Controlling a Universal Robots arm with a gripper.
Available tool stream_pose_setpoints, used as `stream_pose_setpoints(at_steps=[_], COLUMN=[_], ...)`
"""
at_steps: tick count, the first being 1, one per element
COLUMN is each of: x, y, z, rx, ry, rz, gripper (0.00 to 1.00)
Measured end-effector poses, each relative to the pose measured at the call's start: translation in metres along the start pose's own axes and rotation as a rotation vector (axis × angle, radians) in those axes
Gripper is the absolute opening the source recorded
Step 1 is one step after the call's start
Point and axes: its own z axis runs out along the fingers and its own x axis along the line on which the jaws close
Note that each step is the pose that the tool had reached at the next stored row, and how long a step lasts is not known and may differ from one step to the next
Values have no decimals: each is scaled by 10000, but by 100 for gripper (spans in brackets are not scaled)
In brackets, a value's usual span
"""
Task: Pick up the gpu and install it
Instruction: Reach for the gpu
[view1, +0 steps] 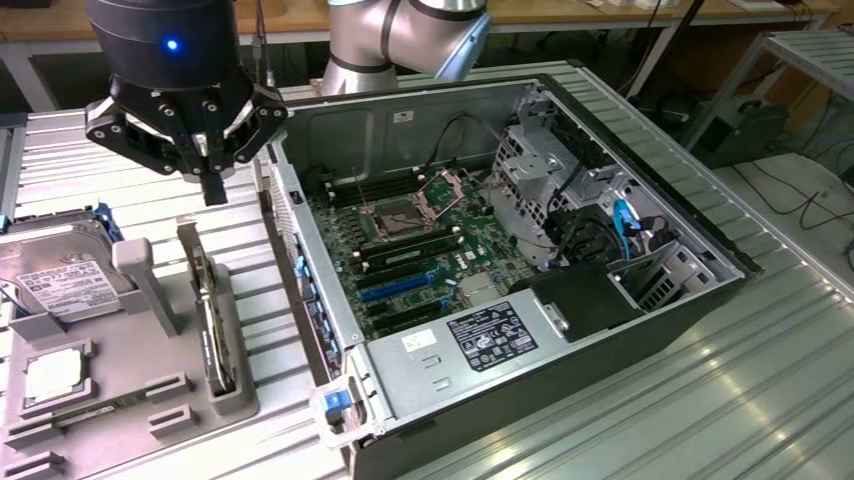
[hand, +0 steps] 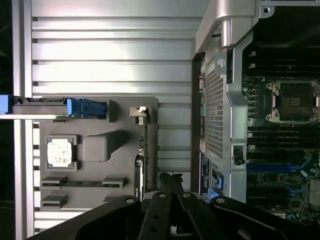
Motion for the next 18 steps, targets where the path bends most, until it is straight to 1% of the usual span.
stream_pose_setpoints(at_steps=[18], x=[266], y=[-39], z=[14], rx=[2], ry=[33], rz=[-354], gripper=[11])
